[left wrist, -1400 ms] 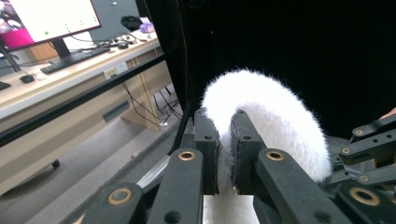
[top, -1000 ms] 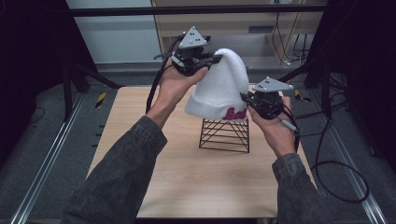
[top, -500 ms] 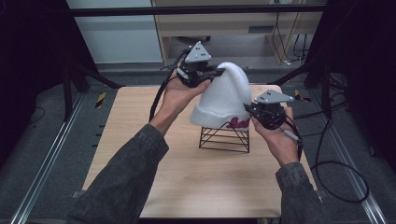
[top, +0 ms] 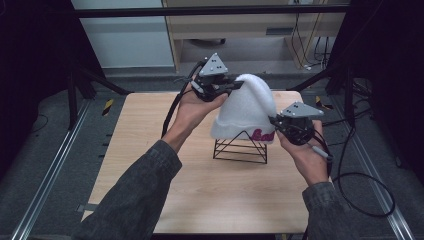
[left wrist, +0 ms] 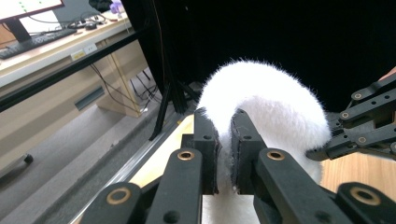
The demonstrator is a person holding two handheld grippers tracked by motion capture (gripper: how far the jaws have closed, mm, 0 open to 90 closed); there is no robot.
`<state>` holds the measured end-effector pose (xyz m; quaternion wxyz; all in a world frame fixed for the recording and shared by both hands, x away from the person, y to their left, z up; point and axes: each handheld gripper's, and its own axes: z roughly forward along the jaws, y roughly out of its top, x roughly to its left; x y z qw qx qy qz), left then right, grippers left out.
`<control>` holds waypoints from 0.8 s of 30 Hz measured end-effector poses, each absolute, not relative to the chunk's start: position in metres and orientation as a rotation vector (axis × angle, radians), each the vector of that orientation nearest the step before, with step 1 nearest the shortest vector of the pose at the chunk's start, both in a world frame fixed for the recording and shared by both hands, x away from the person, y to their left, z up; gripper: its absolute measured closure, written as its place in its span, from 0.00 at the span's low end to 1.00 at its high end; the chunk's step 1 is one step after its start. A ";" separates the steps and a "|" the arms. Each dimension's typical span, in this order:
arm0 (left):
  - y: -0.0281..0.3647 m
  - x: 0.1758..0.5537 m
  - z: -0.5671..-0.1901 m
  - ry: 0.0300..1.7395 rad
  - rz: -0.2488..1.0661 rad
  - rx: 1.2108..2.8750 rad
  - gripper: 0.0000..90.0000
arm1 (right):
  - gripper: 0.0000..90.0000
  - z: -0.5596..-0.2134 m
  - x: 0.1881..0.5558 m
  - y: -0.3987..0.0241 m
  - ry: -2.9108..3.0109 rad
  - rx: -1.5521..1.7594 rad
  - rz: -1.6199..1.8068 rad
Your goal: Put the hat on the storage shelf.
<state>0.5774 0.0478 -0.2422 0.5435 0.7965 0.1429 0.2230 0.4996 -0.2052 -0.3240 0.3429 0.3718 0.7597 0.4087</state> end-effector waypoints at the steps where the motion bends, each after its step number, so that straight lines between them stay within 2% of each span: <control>1: 0.047 0.577 -0.243 0.336 0.527 1.889 0.93 | 0.93 -0.322 0.498 -0.207 1.967 0.966 1.059; 10: 0.042 0.586 -0.266 0.347 0.512 1.948 0.92 | 0.92 -0.342 0.507 -0.203 2.018 0.989 1.008; 24: 0.050 0.584 -0.279 0.350 0.518 1.996 0.92 | 0.92 -0.361 0.507 -0.196 2.069 1.007 1.035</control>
